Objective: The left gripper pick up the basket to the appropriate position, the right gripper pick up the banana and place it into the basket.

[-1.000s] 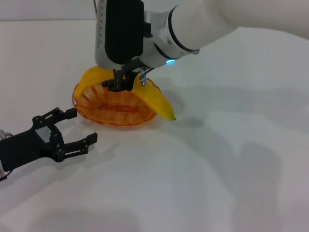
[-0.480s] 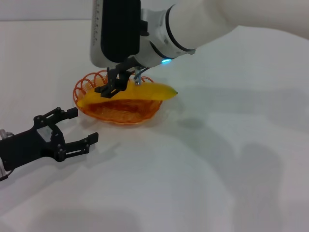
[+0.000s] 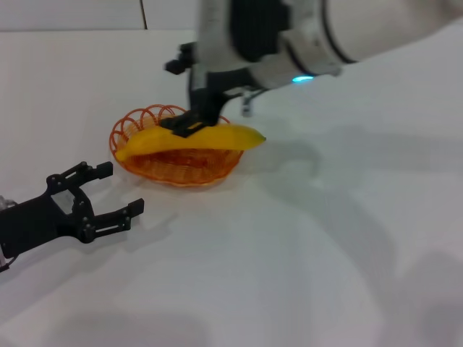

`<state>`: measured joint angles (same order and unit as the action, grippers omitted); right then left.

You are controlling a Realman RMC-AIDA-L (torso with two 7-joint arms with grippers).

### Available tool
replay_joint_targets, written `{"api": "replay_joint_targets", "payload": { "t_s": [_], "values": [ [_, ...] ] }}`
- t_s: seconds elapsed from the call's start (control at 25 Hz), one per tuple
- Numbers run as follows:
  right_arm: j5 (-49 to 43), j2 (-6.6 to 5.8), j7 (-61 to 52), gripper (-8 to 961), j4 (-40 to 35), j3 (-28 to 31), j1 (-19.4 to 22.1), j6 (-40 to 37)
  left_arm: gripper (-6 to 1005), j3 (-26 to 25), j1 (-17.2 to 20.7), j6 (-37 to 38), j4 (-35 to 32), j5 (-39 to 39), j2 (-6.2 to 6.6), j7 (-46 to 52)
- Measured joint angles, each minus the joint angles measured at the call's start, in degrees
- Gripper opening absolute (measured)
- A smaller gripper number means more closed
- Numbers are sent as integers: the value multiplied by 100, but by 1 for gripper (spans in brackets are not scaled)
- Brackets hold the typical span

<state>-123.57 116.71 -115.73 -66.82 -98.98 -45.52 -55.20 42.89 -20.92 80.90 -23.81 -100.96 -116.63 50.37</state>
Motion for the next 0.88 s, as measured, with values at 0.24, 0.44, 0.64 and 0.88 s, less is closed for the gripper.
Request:
{"api": "replay_joint_targets", "payload": {
  "t_s": [0.24,0.44,0.64,0.88],
  "values": [
    [427,1,620,863,-276,648,575,-612,918,-15,25,12,0,13,0,-7],
    [587,1,933,863,-309,1121,918,-1102,918,-18,16,23,-3,22,0,-9],
    [633,0,1190,863,-323,1600,1306,-1399,918,-18,18,23,-6,25,0,-18],
    [1235,-11,2000,863,-34,2542,1803,-2023,918,-18,37,23,-3,88,-26,-123]
  ]
}}
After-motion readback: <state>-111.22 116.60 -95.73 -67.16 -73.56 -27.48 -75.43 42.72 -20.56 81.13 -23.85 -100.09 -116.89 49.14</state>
